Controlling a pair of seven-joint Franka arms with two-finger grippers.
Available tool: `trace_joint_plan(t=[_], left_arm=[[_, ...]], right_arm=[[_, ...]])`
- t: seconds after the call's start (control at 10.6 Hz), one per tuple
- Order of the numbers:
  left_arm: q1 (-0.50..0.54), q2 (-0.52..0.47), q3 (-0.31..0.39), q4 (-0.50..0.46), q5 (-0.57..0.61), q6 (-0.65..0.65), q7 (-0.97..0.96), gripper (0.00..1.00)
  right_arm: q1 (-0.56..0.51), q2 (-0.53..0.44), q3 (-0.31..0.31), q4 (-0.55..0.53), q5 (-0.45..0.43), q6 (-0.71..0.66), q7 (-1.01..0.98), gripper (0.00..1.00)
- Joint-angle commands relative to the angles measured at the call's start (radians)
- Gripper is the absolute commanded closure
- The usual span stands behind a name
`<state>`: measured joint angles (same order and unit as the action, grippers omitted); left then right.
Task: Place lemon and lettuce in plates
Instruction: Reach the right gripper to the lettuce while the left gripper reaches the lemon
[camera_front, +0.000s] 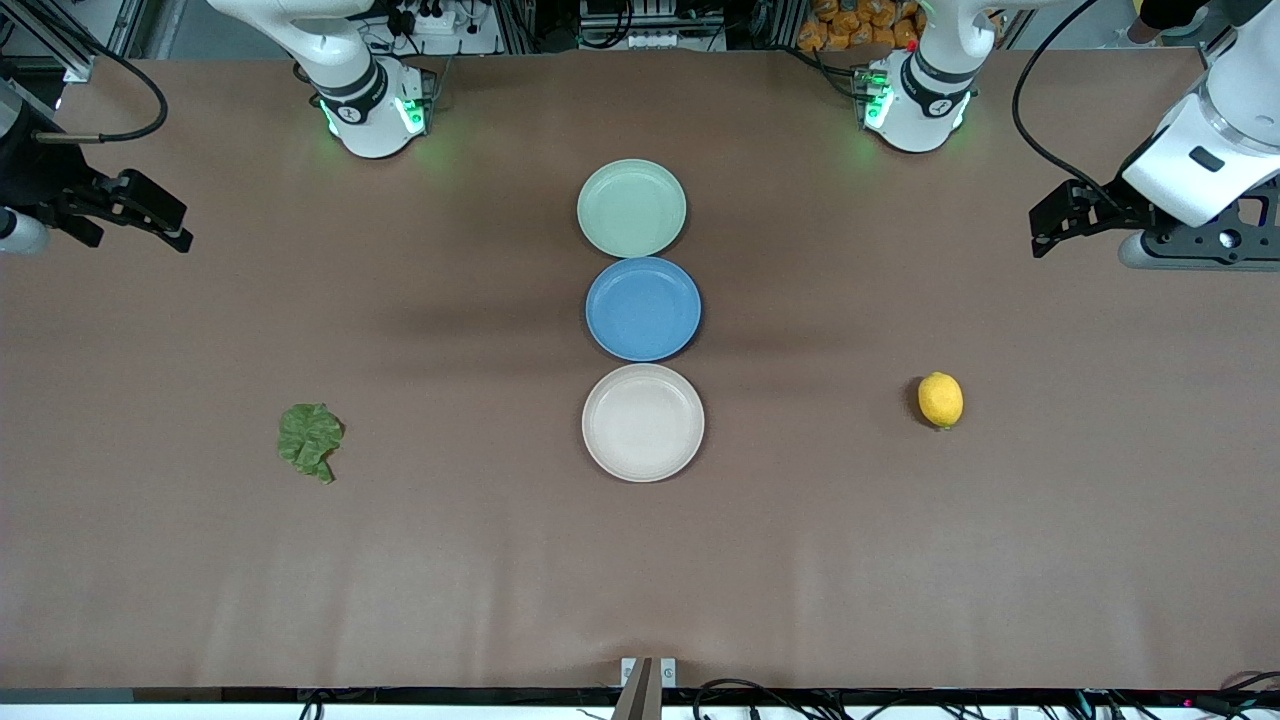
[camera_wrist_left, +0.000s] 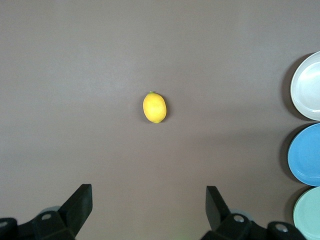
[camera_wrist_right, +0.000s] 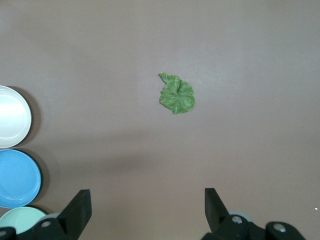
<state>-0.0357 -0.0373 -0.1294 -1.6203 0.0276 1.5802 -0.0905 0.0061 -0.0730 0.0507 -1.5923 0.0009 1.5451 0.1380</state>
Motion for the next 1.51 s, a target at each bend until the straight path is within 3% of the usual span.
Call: trace_joint_plan(t=[0.0,0.19,0.57,0.85,1.13,1.42], left_arm=[[0.011,0.023,-0.002,0.045,-0.025,-0.023,0.049,0.00],[0.007,0.042,-0.002,0.045,-0.026,-0.023,0.048,0.00],[-0.010,0.172,-0.012,0.105,-0.017,-0.019,0.035,0.00],[0.006,0.285,-0.009,0.097,-0.011,0.070,0.038,0.00],[0.016,0.384,-0.001,0.086,-0.006,0.118,0.026,0.00],[0.063,0.367,-0.001,-0.108,-0.006,0.293,0.026,0.00]], right_arm=[[-0.014,-0.004,0.008,-0.003,0.022,-0.005,-0.017,0.00],[-0.018,-0.002,0.009,-0.003,0.024,-0.007,-0.017,0.00],[-0.020,0.001,0.011,-0.005,0.024,-0.010,-0.014,0.00],[-0.020,0.001,0.012,-0.005,0.030,-0.013,-0.015,0.00],[-0.024,0.001,0.012,-0.078,0.028,-0.005,-0.015,0.00],[-0.029,0.036,0.011,-0.285,0.022,0.210,-0.018,0.00]])
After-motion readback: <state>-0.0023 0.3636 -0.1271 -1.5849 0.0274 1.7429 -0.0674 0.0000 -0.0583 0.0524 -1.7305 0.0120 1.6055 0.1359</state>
